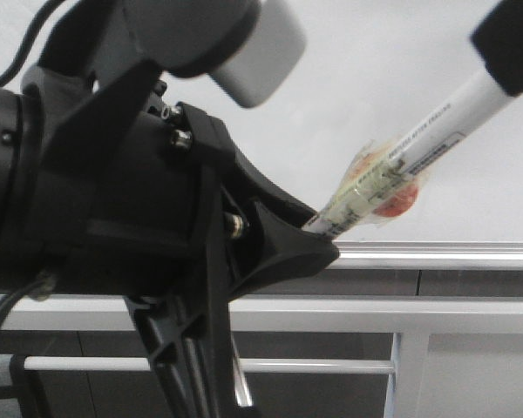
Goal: Write number 1 on whiteboard
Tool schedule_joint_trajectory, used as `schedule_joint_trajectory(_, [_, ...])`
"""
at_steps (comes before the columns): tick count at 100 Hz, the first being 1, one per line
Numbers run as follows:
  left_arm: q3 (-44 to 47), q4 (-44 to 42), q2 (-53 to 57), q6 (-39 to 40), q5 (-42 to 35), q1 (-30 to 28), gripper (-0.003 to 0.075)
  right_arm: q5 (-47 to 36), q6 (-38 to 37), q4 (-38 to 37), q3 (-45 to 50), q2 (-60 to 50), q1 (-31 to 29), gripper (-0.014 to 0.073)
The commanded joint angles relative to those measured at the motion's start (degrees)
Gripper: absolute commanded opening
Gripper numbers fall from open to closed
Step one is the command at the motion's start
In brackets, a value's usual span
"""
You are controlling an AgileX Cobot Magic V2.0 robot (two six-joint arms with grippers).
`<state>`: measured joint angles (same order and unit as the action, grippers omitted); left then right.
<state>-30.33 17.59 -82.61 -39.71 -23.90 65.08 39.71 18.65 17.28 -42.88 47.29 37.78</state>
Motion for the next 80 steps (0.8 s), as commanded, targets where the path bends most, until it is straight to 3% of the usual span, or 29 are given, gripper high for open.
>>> schedule_joint_trajectory(1, [-1.75,0.33,1.84,-0.15,-3.75,0.35,-0.0020,-3.72,0.79,1.03,-2.57,1.72,0.26,0.0447])
schedule_joint_trajectory(55, [-1.75,0.33,1.84,-0.55,-4.44,0.35,-0.0020,-7.60,1.24,0.02,-2.84,7.86,2.89,0.0444])
schedule_joint_trajectory(64, [-1.75,0.33,1.84,-0.55,-5.44,0.35,-0.0020,-7.48,1.24,-0.61,-2.84,7.86,2.89,0.0365])
schedule_joint_trajectory(80, [-1.75,0.33,1.84,-0.55,-8.48,0.35,-0.0020,-6.69,1.24,-0.86,-2.84,7.86,2.89,0.0066])
